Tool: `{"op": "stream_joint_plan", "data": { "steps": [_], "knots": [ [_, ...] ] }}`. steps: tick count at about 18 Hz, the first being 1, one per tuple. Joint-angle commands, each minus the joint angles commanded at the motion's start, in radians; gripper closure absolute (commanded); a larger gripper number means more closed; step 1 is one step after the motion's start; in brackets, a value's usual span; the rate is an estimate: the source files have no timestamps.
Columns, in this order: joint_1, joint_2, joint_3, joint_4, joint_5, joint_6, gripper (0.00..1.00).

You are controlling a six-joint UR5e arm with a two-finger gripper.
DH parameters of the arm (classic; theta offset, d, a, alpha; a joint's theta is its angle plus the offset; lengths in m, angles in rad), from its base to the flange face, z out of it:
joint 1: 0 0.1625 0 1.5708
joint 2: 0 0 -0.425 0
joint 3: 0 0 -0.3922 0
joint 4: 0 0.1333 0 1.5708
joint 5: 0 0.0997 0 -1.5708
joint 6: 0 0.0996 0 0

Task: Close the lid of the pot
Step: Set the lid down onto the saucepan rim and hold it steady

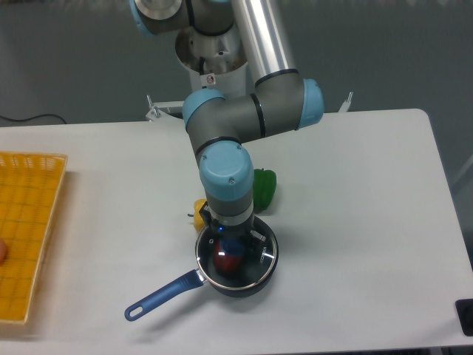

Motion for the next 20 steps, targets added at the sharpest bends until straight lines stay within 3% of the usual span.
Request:
{"op": "stream_joint_plan", "data": {
  "steps": [17, 19, 20],
  "knots": [
    [0.003, -0.009, 0.000, 0.000, 0.002, 0.009, 0.54],
    [0.003, -0.009, 0.002, 0.002, 0.002, 0.009, 0.42],
    [0.003, -0.009, 0.002, 0.006, 0.005, 0.012, 0.17]
  ]
}}
